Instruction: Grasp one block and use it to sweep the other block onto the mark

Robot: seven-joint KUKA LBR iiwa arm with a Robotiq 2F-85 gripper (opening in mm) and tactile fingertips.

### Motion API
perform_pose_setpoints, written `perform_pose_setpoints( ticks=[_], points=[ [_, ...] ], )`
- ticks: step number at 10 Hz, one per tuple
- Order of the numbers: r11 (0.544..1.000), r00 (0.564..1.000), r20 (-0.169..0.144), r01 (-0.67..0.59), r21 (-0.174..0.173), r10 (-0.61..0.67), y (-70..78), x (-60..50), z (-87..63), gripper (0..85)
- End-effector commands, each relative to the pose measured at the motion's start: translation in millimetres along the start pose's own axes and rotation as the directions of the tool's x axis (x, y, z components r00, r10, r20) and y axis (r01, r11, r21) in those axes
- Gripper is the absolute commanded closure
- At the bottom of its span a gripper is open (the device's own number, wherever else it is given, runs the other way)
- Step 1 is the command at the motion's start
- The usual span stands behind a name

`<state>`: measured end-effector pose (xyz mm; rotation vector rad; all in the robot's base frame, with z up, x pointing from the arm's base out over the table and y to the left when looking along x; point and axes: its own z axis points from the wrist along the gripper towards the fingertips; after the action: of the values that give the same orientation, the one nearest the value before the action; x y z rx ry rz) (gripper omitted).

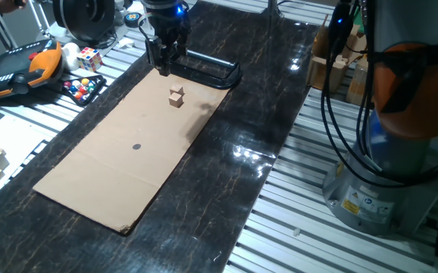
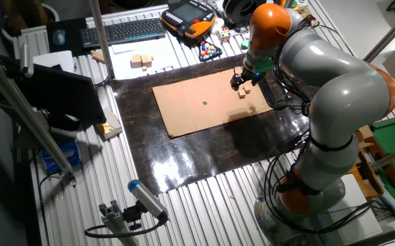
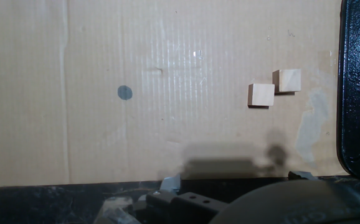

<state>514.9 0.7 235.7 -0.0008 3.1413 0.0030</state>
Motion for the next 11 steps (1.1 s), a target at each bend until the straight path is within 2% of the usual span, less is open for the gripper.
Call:
perform_pose_setpoints(
  ticks=[1, 4, 11],
  points=[
    [1.0, 1.0, -0.003, -0.024, -0.012, 0.024, 0.3, 0.0, -1.0, 84.0],
    [1.0, 1.0, -0.001, -0.024, -0.003, 0.024, 2.9, 1.0, -4.7, 84.0],
    [0.999, 0.999, 0.0, -0.037, -0.015, 0.037, 2.0, 1.5, -1.6, 84.0]
  ],
)
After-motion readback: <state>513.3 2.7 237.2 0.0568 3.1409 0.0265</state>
